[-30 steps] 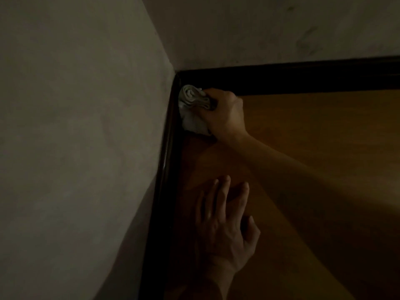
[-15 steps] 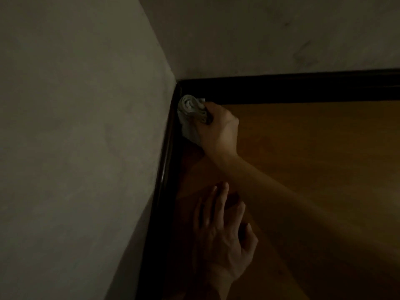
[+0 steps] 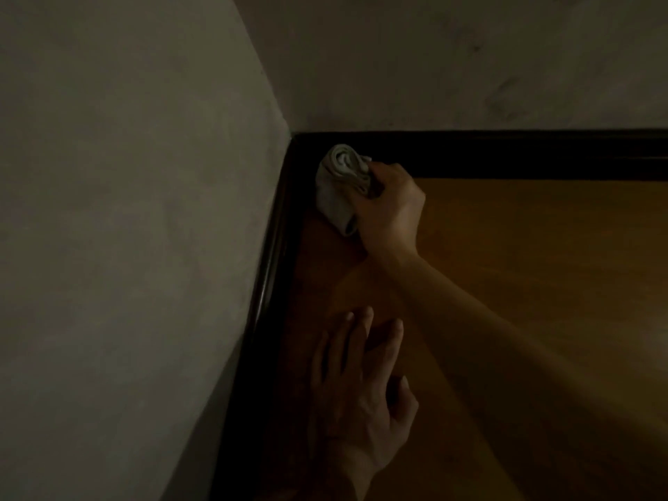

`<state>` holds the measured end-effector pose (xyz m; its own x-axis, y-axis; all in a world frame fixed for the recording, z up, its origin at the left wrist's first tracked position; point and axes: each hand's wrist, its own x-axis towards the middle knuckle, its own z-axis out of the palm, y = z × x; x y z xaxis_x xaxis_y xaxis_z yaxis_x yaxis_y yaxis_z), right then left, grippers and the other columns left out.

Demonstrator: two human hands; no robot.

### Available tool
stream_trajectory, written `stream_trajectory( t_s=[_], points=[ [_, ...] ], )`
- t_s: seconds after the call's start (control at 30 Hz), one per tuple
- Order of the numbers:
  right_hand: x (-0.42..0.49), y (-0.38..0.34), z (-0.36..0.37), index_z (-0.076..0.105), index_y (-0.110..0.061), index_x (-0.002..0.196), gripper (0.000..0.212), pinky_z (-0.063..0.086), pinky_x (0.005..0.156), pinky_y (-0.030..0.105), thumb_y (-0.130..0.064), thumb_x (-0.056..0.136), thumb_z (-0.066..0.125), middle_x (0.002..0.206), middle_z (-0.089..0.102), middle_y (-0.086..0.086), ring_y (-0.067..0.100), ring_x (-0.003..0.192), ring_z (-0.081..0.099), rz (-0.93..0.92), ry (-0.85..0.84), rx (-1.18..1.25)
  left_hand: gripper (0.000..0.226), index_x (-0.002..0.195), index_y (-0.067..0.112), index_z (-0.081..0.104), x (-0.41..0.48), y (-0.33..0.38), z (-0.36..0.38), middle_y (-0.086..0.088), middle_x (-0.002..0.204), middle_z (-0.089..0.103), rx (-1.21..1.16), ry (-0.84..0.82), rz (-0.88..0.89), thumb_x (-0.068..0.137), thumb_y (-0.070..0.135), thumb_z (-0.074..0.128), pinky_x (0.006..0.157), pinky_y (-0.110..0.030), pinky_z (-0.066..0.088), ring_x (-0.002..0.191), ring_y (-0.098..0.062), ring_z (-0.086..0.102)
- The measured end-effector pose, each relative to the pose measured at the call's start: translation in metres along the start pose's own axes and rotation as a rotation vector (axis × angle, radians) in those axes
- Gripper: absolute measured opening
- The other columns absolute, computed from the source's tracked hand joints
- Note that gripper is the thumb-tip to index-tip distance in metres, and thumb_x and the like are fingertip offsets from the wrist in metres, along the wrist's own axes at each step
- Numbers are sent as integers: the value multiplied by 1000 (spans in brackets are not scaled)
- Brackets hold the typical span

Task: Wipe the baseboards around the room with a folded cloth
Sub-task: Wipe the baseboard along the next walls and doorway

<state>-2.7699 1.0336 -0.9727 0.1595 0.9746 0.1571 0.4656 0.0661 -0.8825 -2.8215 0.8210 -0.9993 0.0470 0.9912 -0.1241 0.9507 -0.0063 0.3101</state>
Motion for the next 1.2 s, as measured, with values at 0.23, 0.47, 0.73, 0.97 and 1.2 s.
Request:
stream_trajectory(
  t_s=[0.23,0.47,0.73,0.97,1.2],
  points=[
    [0,11,-1,71,-10,89,22,30,55,13,-31,84,71,86,63,3,8,71,50,41,210,-205,75,149,44,39,1,1,-4,2,159,39,13,-25,-1,76,52,56,113,-47,24,145,-22,36],
    [3,-5,14,69,-10,90,23,31,61,28,-33,88,65,89,61,6,27,79,60,-43,41,-282,64,139,41,49,1,1,-7,1,157,42,1,10,17,76,50,56,112,-48,27,143,-24,39],
    [2,2,3,71,-10,96,25,37,60,29,-33,88,65,91,61,6,22,77,59,-18,95,-252,66,142,43,47,1,1,-4,2,158,41,-10,21,12,76,51,55,113,-47,25,144,-22,34],
    [4,29,-42,69,-7,88,27,40,61,31,-33,87,65,87,62,8,25,78,59,54,235,-306,72,148,44,44,0,-1,2,1,156,42,-5,68,18,78,49,56,114,-51,27,144,-25,36],
    [9,25,-49,70,-10,97,26,47,64,38,-34,89,63,93,61,8,27,80,59,-25,119,-322,70,148,43,44,0,0,4,0,157,42,9,110,33,79,47,56,115,-53,29,144,-26,38]
  ],
)
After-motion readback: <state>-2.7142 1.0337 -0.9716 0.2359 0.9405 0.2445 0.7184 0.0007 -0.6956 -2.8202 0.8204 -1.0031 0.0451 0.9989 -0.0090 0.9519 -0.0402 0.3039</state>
